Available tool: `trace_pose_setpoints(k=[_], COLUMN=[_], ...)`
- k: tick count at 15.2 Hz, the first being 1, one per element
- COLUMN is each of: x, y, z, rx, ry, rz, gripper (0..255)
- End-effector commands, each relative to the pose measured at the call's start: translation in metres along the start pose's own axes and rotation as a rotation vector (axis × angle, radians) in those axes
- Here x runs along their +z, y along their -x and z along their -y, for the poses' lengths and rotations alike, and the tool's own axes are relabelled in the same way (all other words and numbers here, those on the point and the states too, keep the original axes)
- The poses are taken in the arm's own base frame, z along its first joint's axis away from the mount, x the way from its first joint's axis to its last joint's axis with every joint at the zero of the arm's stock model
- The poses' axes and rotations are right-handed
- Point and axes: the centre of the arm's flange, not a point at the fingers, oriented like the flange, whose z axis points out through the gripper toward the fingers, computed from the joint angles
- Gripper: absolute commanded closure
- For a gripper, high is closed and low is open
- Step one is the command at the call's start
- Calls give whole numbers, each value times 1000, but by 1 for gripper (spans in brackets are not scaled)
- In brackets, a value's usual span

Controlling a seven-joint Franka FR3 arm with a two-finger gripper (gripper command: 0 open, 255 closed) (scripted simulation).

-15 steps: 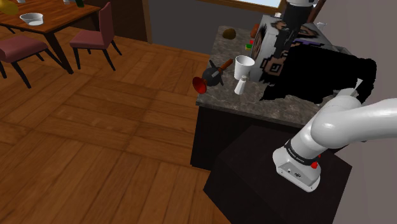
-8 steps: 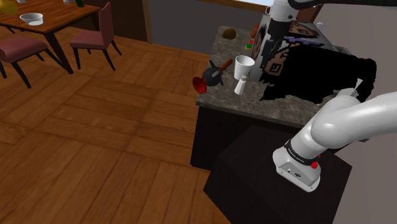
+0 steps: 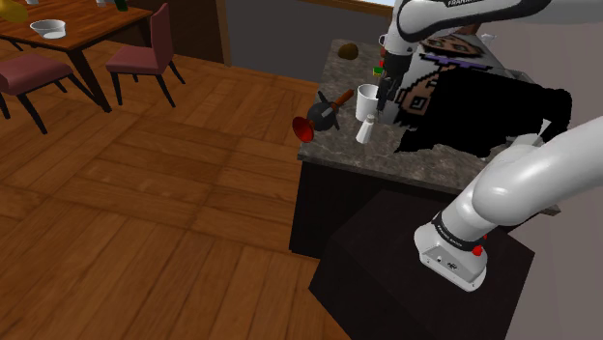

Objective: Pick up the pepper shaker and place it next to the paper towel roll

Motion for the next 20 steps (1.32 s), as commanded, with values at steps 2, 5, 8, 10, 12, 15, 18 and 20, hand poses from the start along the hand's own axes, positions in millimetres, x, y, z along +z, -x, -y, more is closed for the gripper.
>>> trace_pose_setpoints(k=[2, 5, 8, 10, 12, 15, 18, 20], x=[28, 48, 64, 75, 83, 83, 83, 83], y=[-26, -39, -39, -38, -38, -38, -38, -38], z=[-18, -26, -26, -25, -25, -25, -25, -25], rx=[-24, -36, -36, -36, -36, -36, -36, -36], ry=[-15, -23, -23, -23, -23, -23, -23, -23], rz=[5, 9, 9, 9, 9, 9, 9, 9], gripper=[0, 0, 0, 0, 0, 0, 0, 255])
